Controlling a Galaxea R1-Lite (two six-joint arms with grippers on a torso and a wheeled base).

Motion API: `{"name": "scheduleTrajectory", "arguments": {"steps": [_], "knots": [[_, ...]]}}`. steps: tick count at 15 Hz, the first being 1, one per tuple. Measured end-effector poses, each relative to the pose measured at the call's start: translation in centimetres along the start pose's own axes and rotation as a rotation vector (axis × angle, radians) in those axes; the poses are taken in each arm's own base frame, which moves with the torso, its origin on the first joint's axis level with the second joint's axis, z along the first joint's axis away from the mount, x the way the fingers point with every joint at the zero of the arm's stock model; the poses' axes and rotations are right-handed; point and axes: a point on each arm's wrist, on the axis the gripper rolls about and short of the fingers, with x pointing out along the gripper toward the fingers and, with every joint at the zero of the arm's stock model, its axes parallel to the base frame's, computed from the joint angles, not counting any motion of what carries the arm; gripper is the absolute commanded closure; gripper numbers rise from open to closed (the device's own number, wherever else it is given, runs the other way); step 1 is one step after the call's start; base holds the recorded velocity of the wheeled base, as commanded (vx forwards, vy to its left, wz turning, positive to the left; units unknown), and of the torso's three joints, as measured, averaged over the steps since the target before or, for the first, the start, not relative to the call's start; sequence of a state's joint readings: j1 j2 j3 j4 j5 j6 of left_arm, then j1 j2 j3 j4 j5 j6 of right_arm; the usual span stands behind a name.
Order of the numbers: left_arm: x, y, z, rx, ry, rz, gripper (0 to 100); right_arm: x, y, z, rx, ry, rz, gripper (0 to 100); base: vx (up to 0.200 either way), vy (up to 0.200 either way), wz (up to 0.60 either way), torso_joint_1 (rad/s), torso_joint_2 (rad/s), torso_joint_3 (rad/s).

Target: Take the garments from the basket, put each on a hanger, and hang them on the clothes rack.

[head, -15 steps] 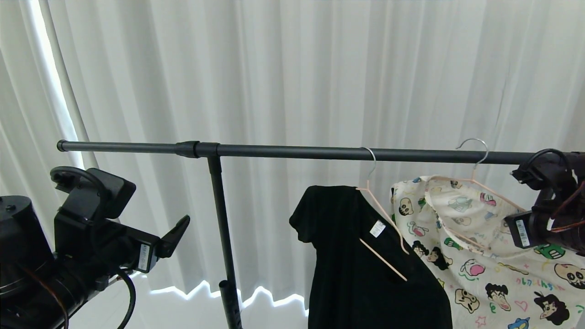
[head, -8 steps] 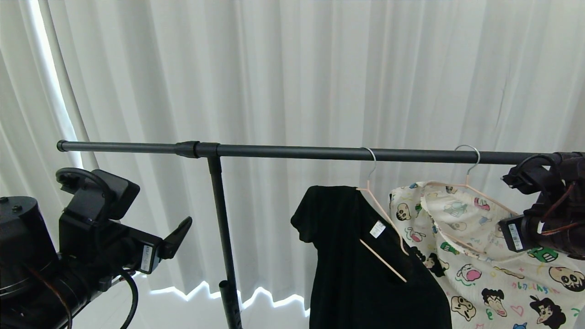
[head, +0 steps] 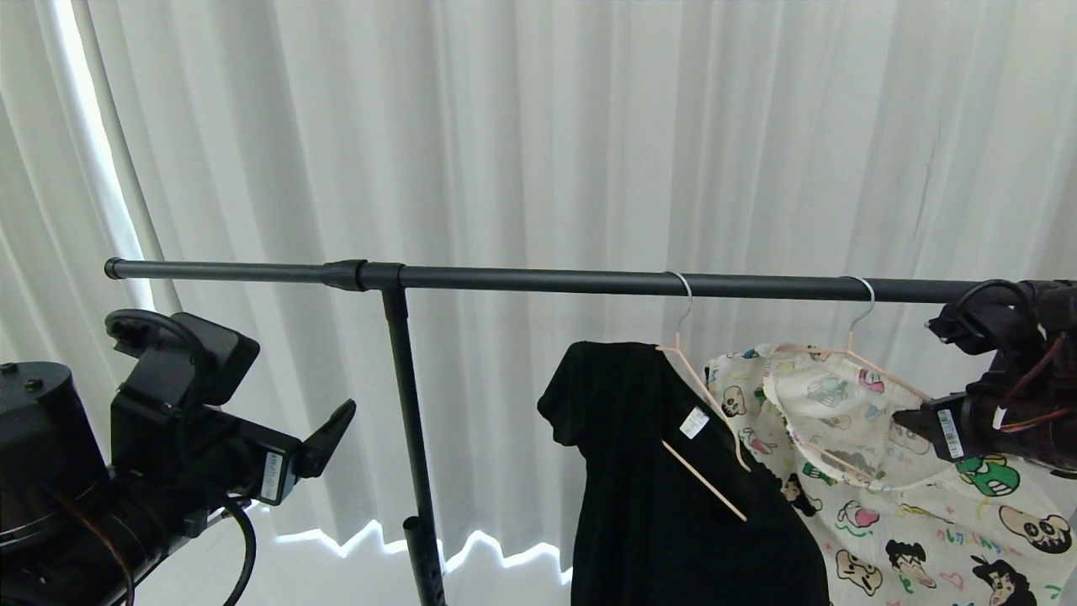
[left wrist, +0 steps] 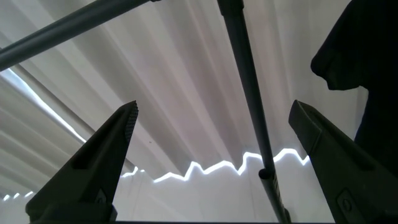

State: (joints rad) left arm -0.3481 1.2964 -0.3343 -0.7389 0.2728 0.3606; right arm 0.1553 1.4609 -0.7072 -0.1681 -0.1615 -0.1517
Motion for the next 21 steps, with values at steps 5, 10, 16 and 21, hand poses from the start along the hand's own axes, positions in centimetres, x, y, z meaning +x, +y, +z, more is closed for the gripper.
{"name": "scheduleTrajectory", "arguments": {"steps": [5,10,16,21], "knots": [[0.0,0.1,-0.1,-0.006,0.003,0.005,0,-3.4,-0.4,-0.1,0.095,-0.093,-0.004,0,0.0,0.0,0.0,0.0,0.0,0.0],[0.1,0.8,-0.3,-0.015,0.016,0.041,0,-7.0,-1.9,-0.8,0.17,-0.197,-0.065,0,-0.12,0.0,0.0,0.002,0.0,0.0],[-0.1,1.7,-0.5,-0.03,0.025,0.092,0,-7.5,-3.7,-3.7,-0.03,-0.222,-0.245,0,-0.2,0.0,0.0,-0.001,0.0,0.002],[-0.8,2.1,-0.7,-0.034,0.016,0.112,0,-7.5,-4.0,-4.7,-0.069,-0.199,-0.283,0,-0.2,0.0,0.0,0.0,0.0,0.002]]}}
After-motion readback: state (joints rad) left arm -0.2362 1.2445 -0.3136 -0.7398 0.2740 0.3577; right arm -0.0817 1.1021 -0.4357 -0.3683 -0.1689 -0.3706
